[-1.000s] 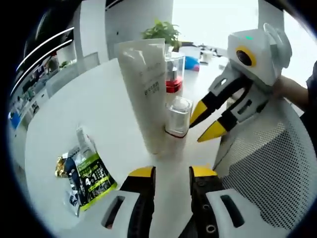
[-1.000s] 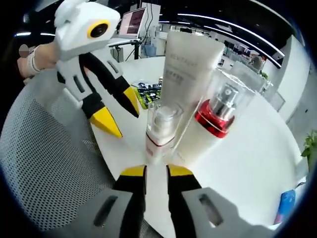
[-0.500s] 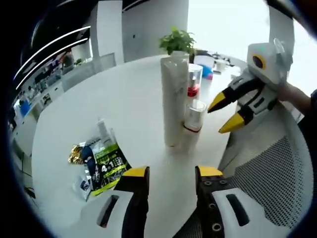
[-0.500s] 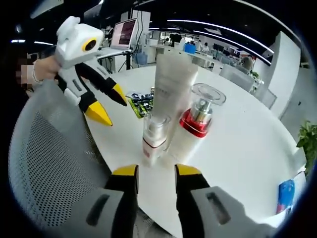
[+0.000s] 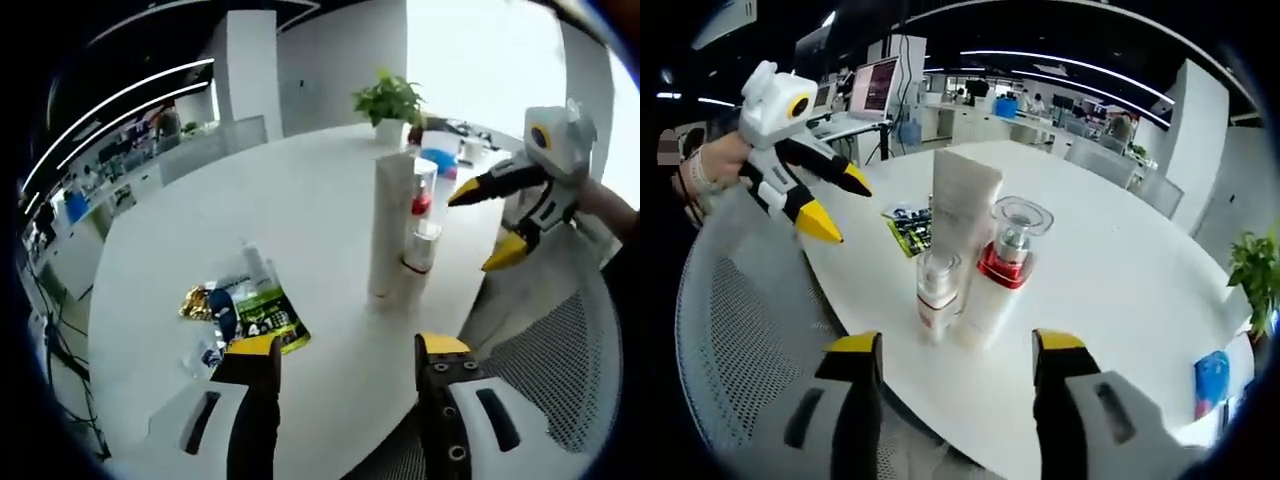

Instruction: Arrange the skincare products in the storage area until every visible bottle or jar stands upright without overlapping.

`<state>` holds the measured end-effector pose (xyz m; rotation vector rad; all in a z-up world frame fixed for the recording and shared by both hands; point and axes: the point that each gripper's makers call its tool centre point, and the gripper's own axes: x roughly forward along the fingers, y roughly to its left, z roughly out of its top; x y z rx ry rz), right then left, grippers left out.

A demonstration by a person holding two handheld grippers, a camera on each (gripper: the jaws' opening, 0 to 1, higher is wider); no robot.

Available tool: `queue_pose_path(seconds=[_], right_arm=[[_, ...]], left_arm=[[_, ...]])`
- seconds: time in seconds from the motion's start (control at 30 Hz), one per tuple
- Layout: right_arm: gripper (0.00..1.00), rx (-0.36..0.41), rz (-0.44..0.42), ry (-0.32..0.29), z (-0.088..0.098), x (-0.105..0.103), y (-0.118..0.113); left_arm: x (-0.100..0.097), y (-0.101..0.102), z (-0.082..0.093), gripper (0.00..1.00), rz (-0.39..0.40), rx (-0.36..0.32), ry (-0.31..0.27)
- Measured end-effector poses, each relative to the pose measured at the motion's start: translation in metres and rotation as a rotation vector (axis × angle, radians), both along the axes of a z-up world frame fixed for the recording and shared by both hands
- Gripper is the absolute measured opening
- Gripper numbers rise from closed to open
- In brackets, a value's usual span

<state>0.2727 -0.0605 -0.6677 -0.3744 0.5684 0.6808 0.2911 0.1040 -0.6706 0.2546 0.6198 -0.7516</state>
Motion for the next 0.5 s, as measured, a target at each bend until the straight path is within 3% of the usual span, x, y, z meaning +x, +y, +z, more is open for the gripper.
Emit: queue_pose_path(seconds=[0.33, 0.5], right_arm=[[0.85, 0.056, -0.030, -0.023, 0.018, 0.004, -0.001], [0.91, 0.093, -0.015, -0.050, 0.028, 0.005, 0.004]], left_arm=[[-0.002, 0.022, 0.010, 0.69, 0.095, -0.011, -0.009], [-0.005, 0.029, 0.017, 0.73, 0.111, -0.007, -0.022]])
